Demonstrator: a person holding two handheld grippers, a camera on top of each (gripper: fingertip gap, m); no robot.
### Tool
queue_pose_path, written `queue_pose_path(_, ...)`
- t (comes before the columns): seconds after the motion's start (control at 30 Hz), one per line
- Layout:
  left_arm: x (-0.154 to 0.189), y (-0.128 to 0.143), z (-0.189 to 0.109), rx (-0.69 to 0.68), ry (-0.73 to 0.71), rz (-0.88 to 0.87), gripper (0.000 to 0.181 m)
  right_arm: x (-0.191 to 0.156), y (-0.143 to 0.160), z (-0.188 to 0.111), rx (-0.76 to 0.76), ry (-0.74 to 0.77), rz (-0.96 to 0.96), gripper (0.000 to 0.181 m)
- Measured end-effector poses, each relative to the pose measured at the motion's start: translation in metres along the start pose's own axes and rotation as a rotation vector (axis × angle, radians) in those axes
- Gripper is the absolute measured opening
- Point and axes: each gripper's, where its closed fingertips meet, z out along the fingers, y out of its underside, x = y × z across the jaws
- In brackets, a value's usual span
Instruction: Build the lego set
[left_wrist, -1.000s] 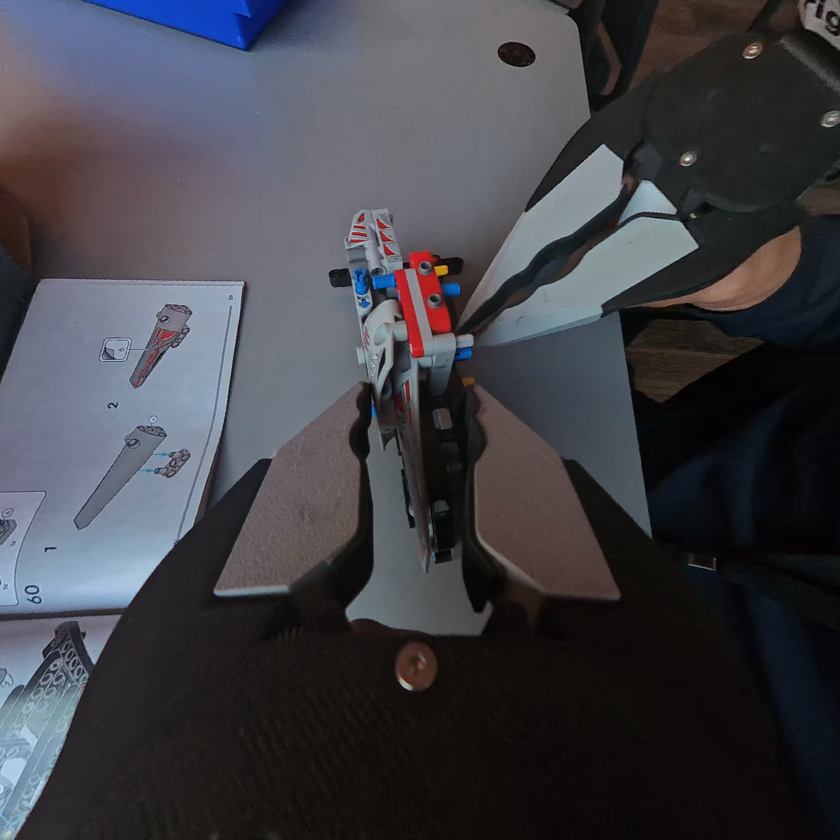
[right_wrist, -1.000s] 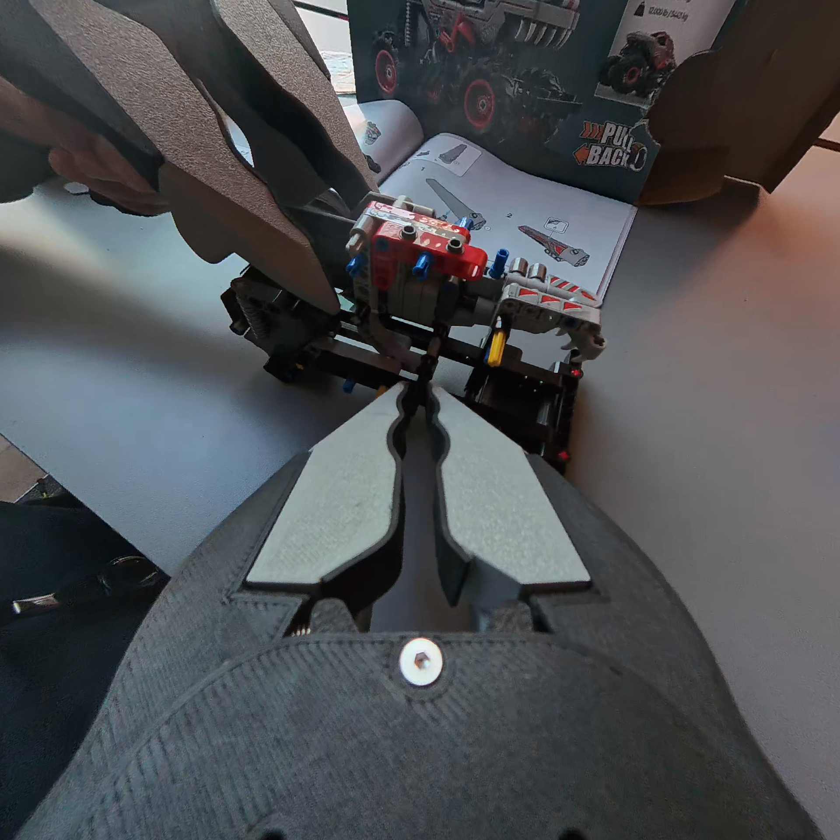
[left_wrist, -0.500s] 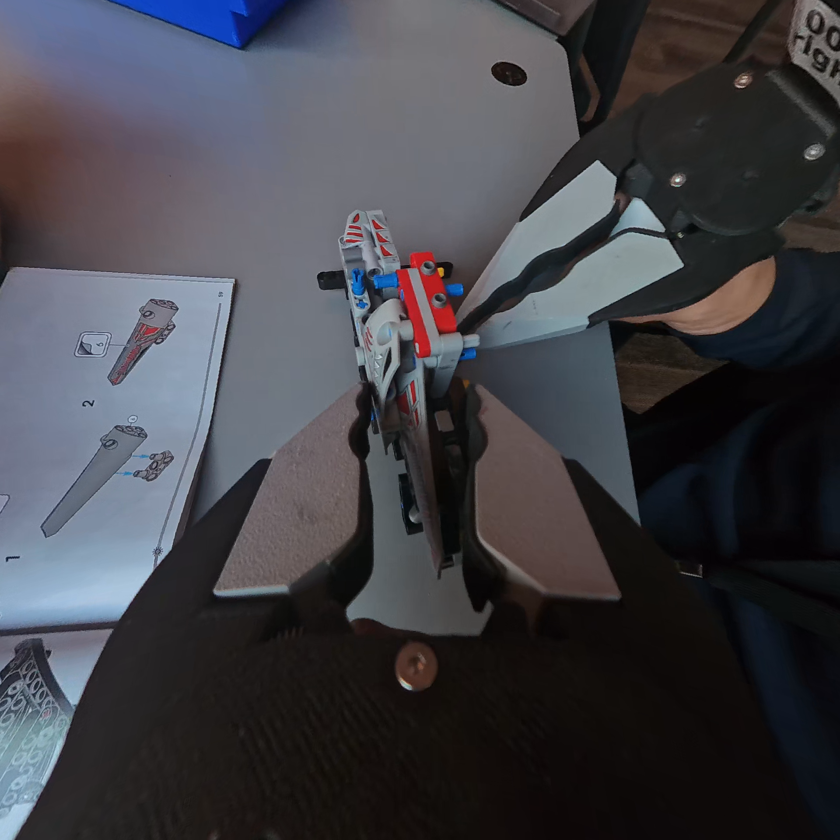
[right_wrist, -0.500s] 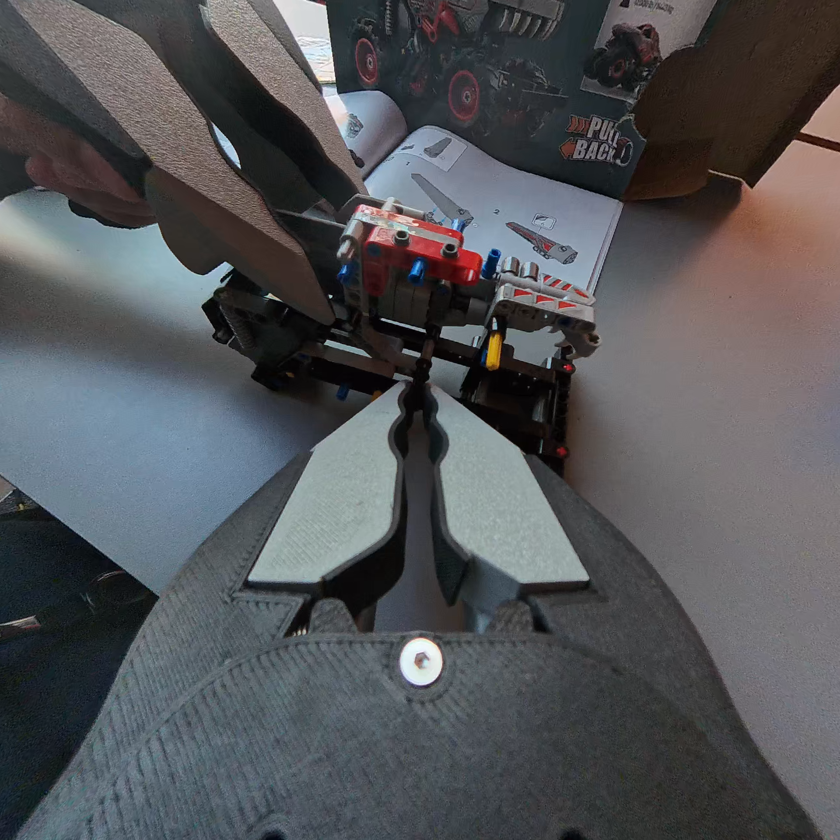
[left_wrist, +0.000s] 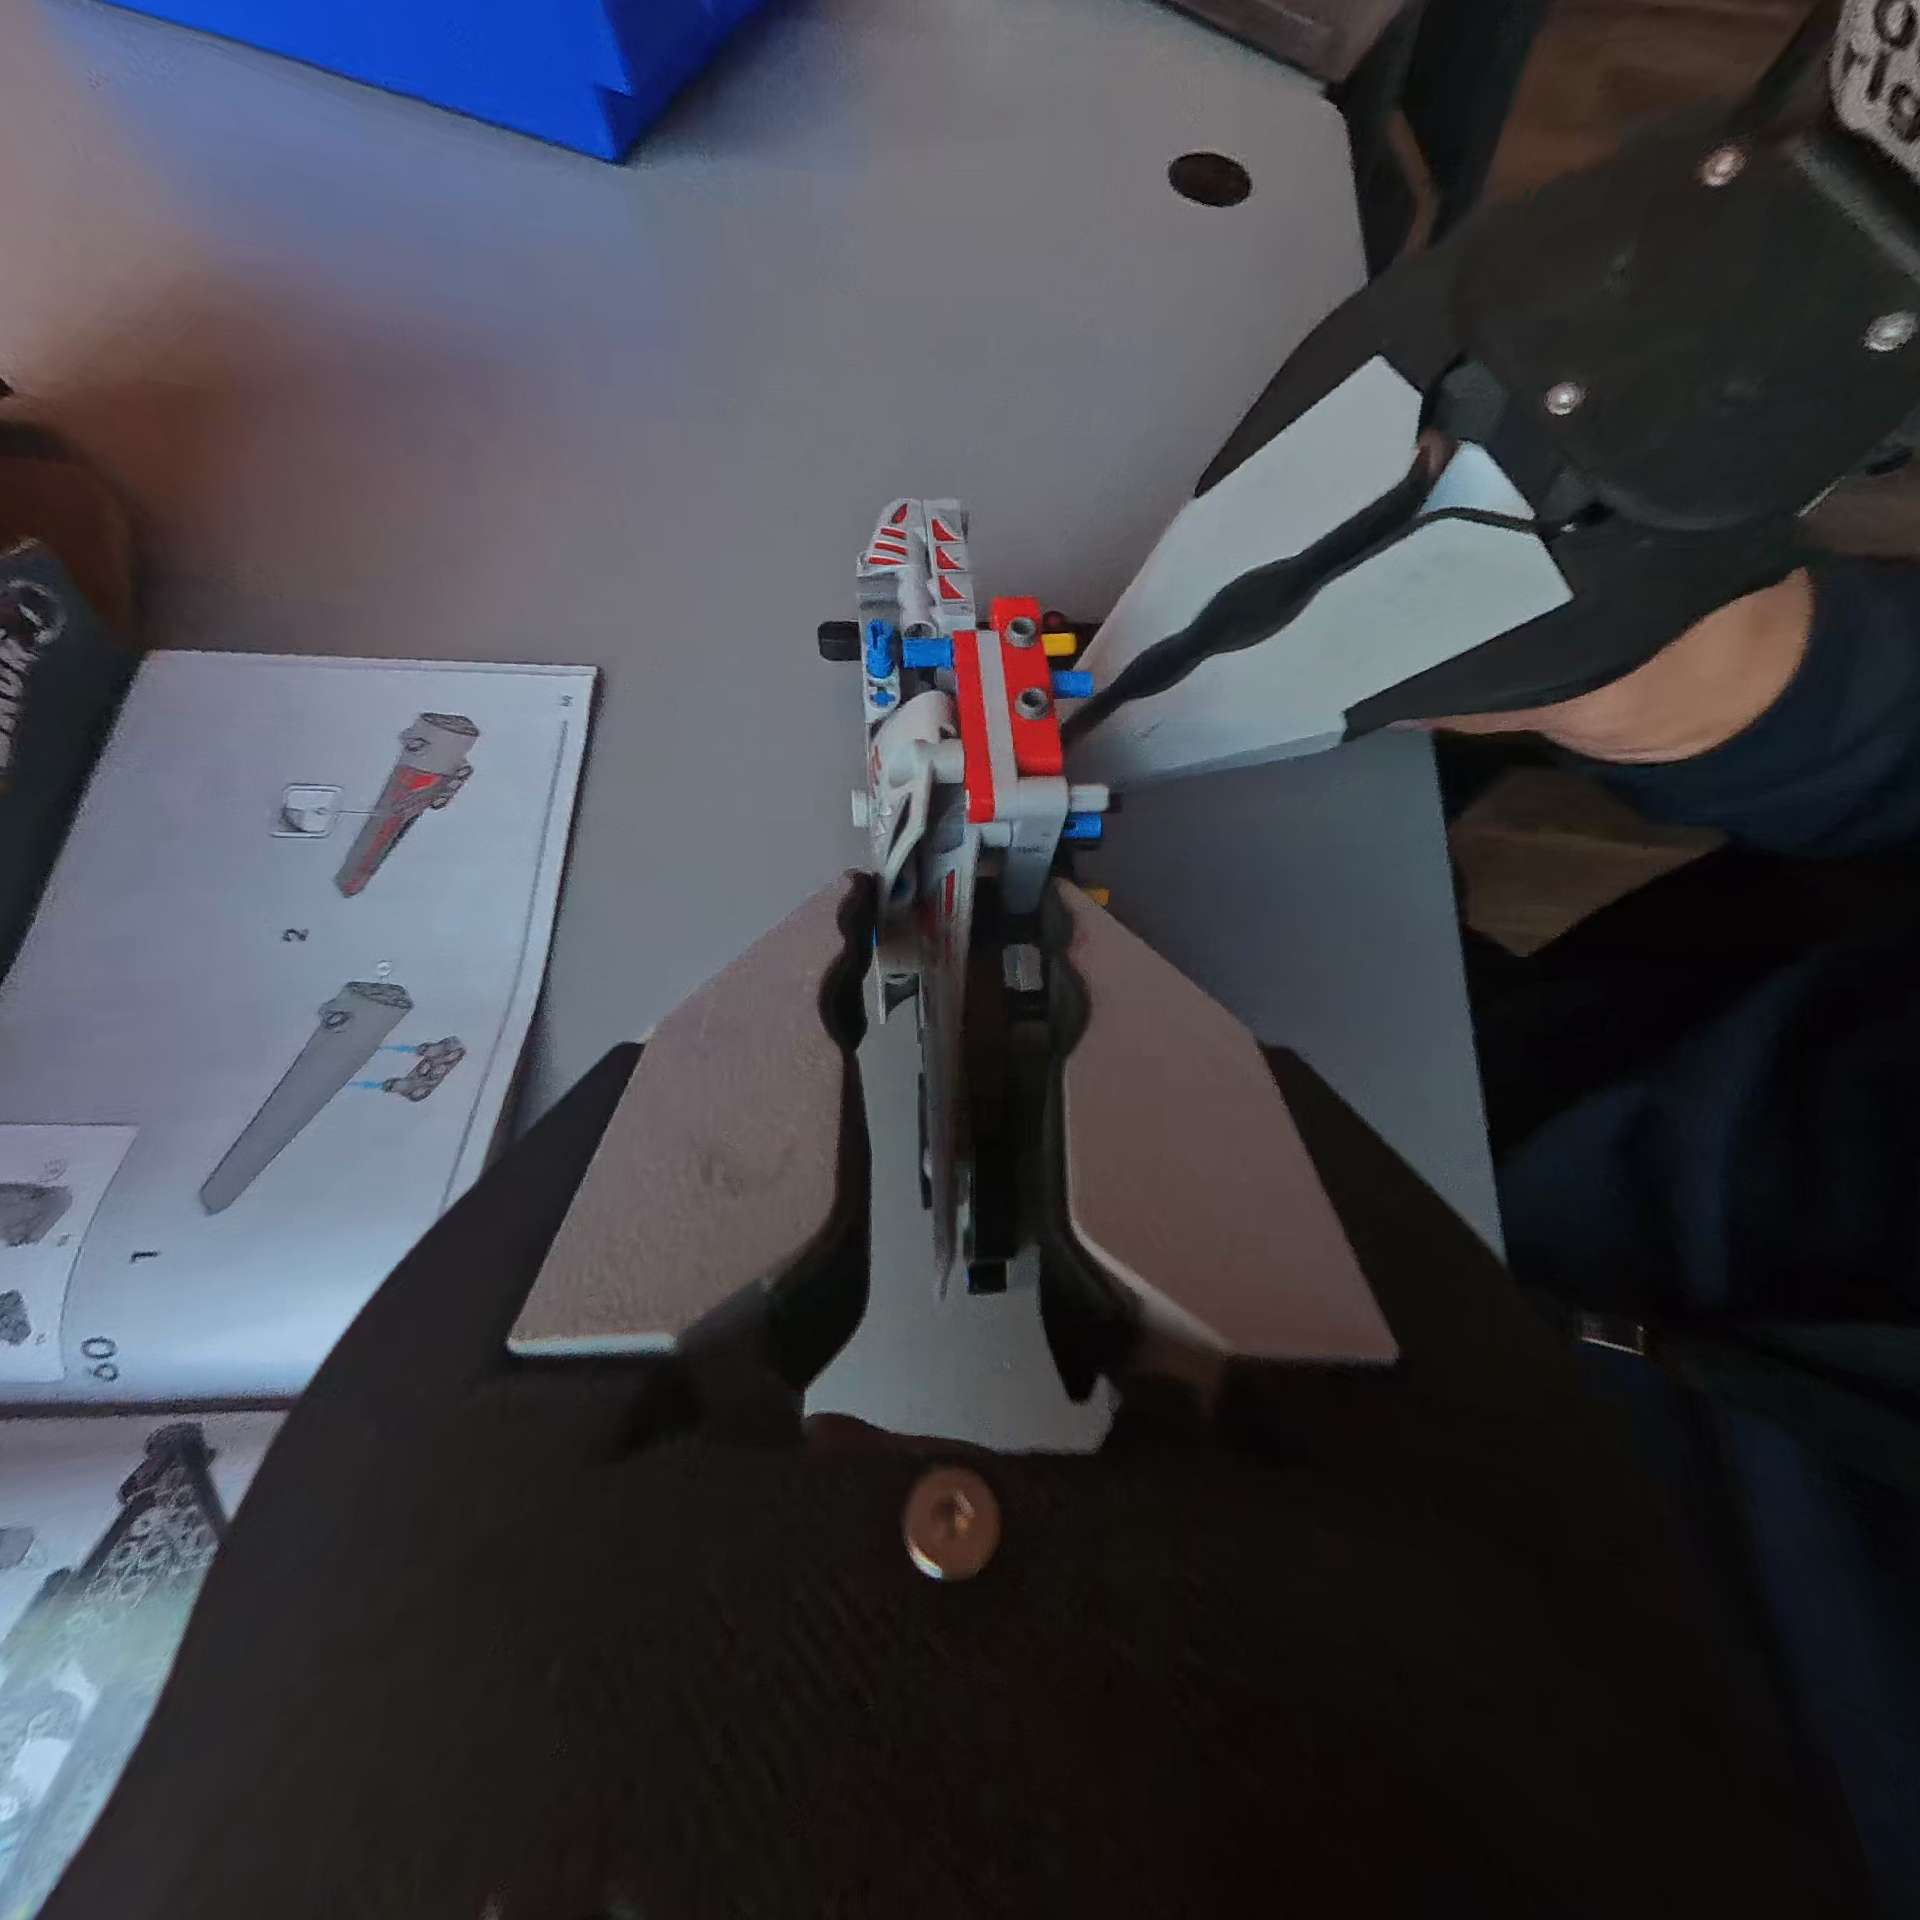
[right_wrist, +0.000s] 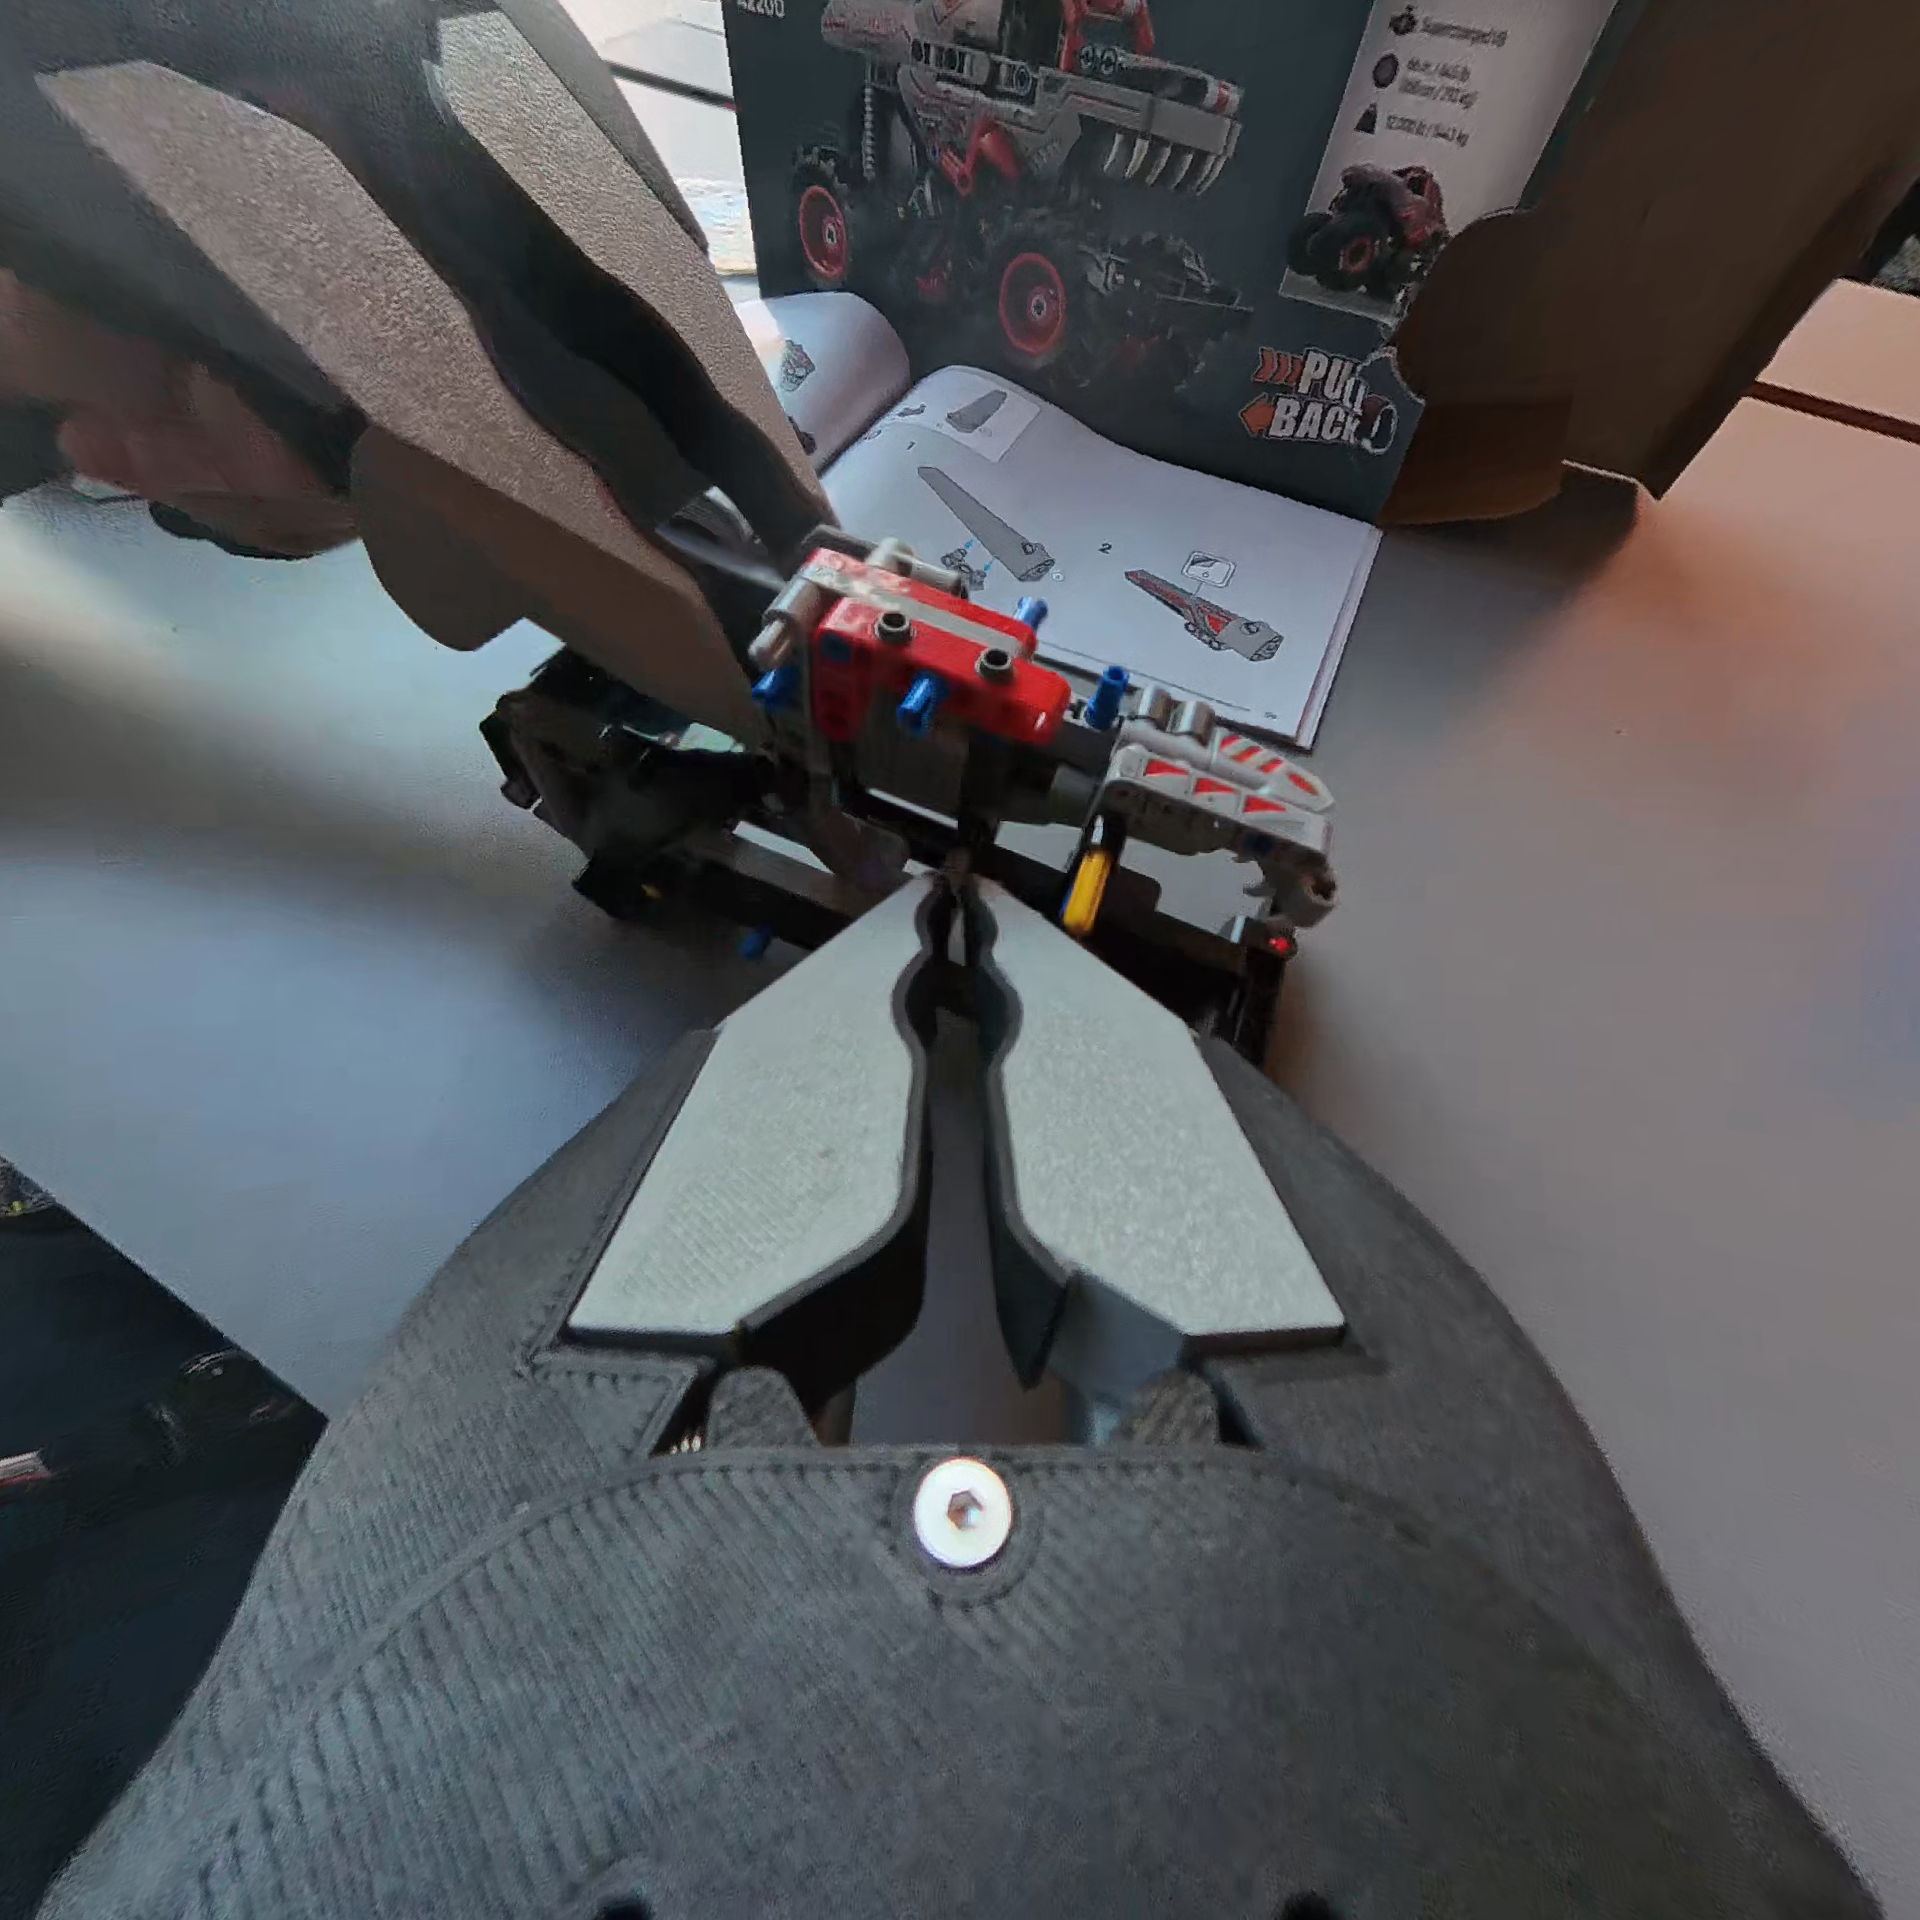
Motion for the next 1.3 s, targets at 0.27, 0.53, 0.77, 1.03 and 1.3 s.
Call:
queue_pose_path(0.27,0.005,0.001,0.006,-0.001,0.021,-0.009,0.037,-0.004,0.013,-0.008,-0.036,0.016,-0.036,0.021)
queue_pose_path(0.53,0.008,0.003,0.012,-0.007,0.037,-0.016,0.046,-0.003,0.015,-0.002,-0.066,0.045,-0.035,0.004)
queue_pose_path(0.77,0.007,0.002,0.013,0.012,0.031,-0.025,0.046,0.002,0.015,-0.001,-0.084,0.068,-0.012,0.001)
queue_pose_path(1.03,0.006,0.002,0.012,0.004,0.027,-0.022,0.046,0.004,0.014,0.002,-0.095,0.079,-0.046,0.002)
queue_pose_path(1.3,0.005,0.003,0.012,0.002,0.043,-0.026,0.047,0.005,0.012,0.004,-0.106,0.076,-0.107,0.002)
